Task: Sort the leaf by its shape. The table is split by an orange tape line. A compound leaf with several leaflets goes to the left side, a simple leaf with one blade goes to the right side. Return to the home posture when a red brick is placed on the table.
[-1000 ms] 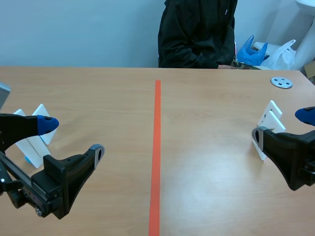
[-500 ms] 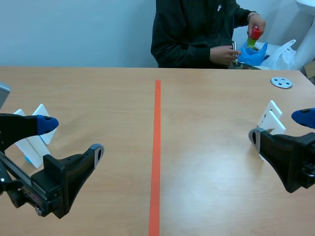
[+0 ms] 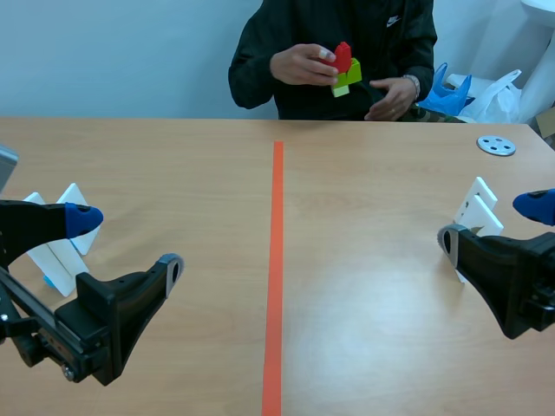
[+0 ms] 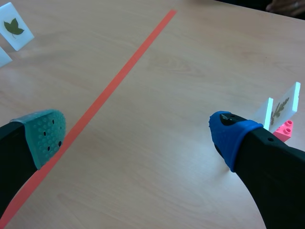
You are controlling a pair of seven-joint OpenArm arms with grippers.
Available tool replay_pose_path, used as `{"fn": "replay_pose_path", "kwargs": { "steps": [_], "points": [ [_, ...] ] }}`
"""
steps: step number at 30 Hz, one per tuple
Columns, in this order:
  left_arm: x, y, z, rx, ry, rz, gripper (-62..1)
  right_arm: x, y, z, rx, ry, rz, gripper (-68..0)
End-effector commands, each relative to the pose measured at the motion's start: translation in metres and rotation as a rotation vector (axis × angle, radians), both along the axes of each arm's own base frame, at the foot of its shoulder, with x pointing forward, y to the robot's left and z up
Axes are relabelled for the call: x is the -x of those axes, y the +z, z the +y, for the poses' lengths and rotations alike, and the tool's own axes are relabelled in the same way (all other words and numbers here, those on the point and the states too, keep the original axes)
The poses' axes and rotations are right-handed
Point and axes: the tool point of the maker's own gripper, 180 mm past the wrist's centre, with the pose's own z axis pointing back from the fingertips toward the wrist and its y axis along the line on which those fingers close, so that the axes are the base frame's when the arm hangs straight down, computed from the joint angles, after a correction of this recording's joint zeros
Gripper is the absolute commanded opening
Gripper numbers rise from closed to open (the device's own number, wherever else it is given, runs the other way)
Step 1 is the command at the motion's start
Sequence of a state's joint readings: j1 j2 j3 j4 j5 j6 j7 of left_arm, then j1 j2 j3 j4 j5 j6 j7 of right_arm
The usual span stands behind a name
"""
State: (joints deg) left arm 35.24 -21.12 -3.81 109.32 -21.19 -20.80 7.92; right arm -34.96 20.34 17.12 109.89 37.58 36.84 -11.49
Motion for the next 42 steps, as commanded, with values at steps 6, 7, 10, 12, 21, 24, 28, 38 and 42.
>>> {"fn": "replay_pose_path", "kwargs": {
  "steps": [6,7,10,12,21,24,28,38,42],
  "points": [
    [-0.0020,0.0057,0.0007,0.016,0.009,-0.019,1.4,-0.0041,0.0078,0.0010,-0.014,0.002,-0.030,-5.4],
    [-0.0020,0.0057,0.0007,0.016,0.009,-0.019,1.4,-0.0041,0.0078,0.0010,-0.014,0.002,-0.030,-5.4],
    [-0.0021,0.0058,0.0007,0.016,0.009,-0.019,1.4,-0.0042,0.0078,0.0009,-0.013,0.002,-0.030,-5.4],
    [-0.0021,0.0058,0.0007,0.016,0.009,-0.019,1.4,-0.0042,0.0078,0.0008,-0.013,0.001,-0.030,-5.4],
    [-0.0019,0.0056,0.0007,0.016,0.009,-0.018,1.4,-0.0085,0.0073,-0.0073,-0.009,-0.051,-0.029,-5.4],
    [-0.0019,0.0056,0.0007,0.016,0.009,-0.018,1.4,-0.0086,0.0082,-0.0070,-0.018,-0.052,-0.030,-5.4],
    [-0.0019,0.0056,0.0007,0.016,0.009,-0.018,1.4,-0.0085,0.0086,-0.0064,-0.031,-0.053,-0.026,-5.4],
    [-0.0020,0.0058,0.0007,0.018,0.010,-0.018,1.4,-0.0083,0.0080,-0.0065,-0.028,-0.053,-0.023,-5.4],
    [-0.0020,0.0058,0.0007,0.019,0.010,-0.018,1.4,-0.0083,0.0080,-0.0065,-0.028,-0.053,-0.023,-5.4]
  ]
}}
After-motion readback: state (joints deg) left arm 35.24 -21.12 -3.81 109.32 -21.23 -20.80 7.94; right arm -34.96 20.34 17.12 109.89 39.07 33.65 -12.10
